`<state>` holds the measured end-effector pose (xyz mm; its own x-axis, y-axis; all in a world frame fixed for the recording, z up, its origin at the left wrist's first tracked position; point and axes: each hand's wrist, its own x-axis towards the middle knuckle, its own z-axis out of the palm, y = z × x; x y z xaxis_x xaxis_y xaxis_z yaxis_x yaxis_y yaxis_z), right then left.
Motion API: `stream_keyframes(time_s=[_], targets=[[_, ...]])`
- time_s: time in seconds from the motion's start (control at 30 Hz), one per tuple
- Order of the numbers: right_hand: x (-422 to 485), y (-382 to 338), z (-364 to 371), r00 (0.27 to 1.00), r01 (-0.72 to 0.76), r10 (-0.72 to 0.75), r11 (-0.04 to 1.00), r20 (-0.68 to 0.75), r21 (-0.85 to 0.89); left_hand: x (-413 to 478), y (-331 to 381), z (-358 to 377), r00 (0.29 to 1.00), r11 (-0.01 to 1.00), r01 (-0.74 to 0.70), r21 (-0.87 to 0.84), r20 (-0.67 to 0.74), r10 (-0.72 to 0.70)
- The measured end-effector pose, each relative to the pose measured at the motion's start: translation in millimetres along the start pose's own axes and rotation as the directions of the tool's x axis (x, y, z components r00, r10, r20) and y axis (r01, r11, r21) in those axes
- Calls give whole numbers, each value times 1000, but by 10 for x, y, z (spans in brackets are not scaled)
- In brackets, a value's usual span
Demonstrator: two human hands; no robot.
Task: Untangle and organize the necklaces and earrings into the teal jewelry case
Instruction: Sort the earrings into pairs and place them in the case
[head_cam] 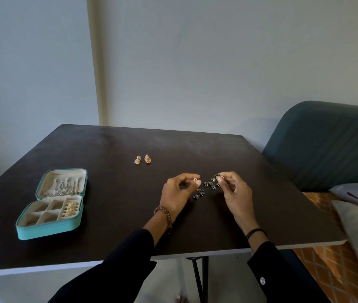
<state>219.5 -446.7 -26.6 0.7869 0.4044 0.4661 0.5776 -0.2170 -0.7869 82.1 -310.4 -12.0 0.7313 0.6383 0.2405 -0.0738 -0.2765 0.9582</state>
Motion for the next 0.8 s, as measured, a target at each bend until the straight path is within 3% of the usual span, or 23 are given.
stream_keyframes(time_s=[0.43,0.63,0.8], targets=[[-14,-42,-24,999,-32,33,999,-10,32,14,-17,-4,1000,1000,15,-26,-7,-16],[-38,-167,-17,997,-25,23,999,77,26,-3,39,-22,999,998,54,-16,1,-54],[-130,-363,-8,993,-9,-3,994,117,108,-45,152,-84,986,950,155,-270,-10,-164]])
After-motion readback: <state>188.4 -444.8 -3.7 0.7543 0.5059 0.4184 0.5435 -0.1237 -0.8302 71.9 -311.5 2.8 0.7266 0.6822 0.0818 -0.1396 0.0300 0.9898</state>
